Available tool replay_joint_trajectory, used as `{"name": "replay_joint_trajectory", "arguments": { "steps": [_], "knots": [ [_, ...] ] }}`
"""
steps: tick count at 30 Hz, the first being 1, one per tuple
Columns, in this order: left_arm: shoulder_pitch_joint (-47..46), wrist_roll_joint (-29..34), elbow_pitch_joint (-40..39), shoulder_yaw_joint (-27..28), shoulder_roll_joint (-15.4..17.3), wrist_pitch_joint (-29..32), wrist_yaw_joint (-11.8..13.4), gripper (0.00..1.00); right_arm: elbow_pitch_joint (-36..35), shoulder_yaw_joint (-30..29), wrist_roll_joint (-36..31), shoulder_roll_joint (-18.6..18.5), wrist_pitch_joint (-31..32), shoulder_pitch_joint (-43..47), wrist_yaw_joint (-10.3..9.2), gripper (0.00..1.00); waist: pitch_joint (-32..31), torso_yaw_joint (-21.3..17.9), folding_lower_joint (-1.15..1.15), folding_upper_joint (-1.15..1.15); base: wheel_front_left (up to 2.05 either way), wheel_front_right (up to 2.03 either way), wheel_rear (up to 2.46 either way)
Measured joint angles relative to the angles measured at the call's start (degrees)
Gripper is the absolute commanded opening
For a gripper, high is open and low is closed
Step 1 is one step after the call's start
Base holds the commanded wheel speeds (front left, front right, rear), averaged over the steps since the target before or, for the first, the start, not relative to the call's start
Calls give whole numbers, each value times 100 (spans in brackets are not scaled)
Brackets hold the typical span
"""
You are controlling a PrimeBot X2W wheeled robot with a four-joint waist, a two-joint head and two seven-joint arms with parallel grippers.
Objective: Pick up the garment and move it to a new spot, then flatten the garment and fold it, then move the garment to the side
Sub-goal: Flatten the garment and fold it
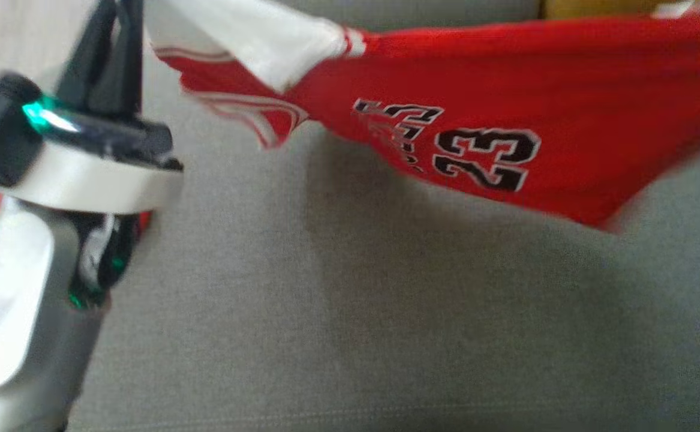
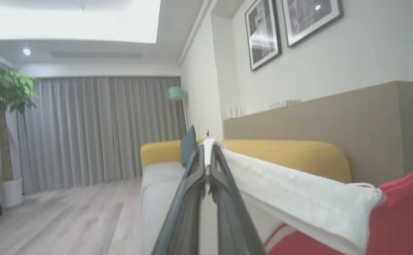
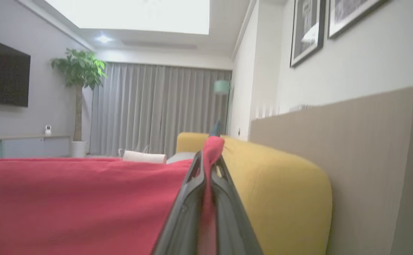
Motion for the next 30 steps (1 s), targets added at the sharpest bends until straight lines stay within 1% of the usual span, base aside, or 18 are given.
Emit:
{"name": "replay_joint_trajectory", "arguments": {
  "steps": [4,9,14,17,19,22,23,24,26,29,30],
  "knots": [
    [-595,90,-380,22,80,167,-9,0,-316,-98,63,-235,204,-483,0,0,-343,52,0,0,0,0,0],
    [-1180,99,-454,12,85,413,-31,0,-425,-189,227,-426,487,-814,0,0,-664,116,0,0,0,0,0],
    [-1484,134,-413,-55,48,531,-40,0,-416,-231,389,-519,644,-1000,0,0,-738,169,0,0,0,0,0],
    [-1628,59,-156,-83,-24,580,-136,0,-229,-225,463,-517,704,-1000,0,0,-683,183,0,0,0,0,0],
    [-1689,-36,131,-129,-102,579,-208,0,-8,-168,536,-511,705,-1005,0,0,-614,186,0,0,0,0,0],
    [-1748,-224,794,-246,-235,579,-361,0,452,27,668,-465,688,-1120,0,0,-457,176,0,0,0,0,0],
    [-1748,-224,794,-246,-235,579,-361,0,452,27,668,-465,688,-1120,0,0,-457,176,0,0,0,0,0],
    [-1813,-247,1066,-290,-283,568,-445,0,617,113,701,-442,621,-1222,-1,0,-387,170,0,0,0,0,0],
    [-2034,-281,1696,-334,-390,453,-568,0,1021,258,731,-349,399,-1531,0,0,-245,154,1,0,0,0,0],
    [-2544,-266,2632,-343,-509,56,-717,0,1757,577,753,-235,-53,-2184,0,0,-60,98,1,0,0,0,0],
    [-2990,-203,3241,-337,-593,-199,-789,0,2286,795,762,-147,-388,-2687,0,0,28,40,1,0,0,0,0]
  ]
}}
